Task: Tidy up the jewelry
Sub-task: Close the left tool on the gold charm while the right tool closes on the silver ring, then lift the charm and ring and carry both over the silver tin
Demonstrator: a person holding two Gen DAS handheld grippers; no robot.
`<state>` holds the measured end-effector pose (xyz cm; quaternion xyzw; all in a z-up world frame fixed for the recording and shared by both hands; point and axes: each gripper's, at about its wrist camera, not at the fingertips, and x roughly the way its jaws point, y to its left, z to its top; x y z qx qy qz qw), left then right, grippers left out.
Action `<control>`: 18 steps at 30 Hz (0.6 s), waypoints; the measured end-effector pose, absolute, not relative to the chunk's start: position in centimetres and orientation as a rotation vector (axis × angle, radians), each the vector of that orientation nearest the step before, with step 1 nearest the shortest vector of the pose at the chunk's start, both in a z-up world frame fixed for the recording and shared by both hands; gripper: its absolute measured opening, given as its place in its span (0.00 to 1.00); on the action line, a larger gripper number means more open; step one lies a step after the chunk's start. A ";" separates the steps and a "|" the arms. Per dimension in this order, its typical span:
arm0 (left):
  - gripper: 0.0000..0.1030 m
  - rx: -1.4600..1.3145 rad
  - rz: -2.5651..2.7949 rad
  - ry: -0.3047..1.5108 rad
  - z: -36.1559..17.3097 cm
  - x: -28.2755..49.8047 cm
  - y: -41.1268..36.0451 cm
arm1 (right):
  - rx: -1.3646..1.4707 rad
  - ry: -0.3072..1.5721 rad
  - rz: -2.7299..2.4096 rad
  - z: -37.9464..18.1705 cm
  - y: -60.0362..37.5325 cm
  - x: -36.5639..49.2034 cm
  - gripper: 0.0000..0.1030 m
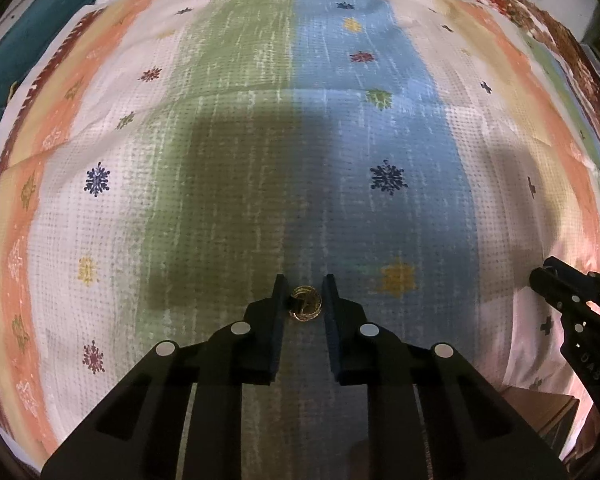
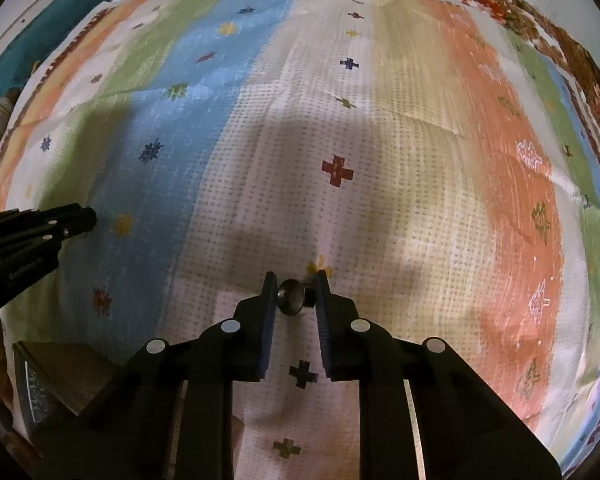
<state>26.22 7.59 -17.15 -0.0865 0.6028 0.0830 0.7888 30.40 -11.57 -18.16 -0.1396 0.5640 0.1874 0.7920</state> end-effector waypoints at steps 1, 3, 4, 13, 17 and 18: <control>0.16 -0.184 0.179 1.298 -17.1 26.2 7.6 | -0.300 1.213 0.403 -18.1 -11.6 30.4 0.19; 0.16 -0.178 0.179 1.298 -17.2 26.2 7.5 | -0.301 1.212 0.403 -18.1 -11.6 30.4 0.19; 0.16 -0.174 0.178 1.298 -17.1 26.2 7.5 | -0.300 1.211 0.402 -18.0 -11.6 30.4 0.19; 0.16 -0.179 0.169 1.295 -16.9 26.0 7.5 | -0.307 1.193 0.425 -17.3 -11.3 29.7 0.19; 0.16 -0.185 0.171 1.284 -16.3 25.6 7.7 | -0.310 1.181 0.430 -16.7 -11.3 29.4 0.19; 0.16 -0.185 0.171 1.282 -16.1 25.5 7.6 | -0.307 1.178 0.431 -16.5 -11.3 29.3 0.19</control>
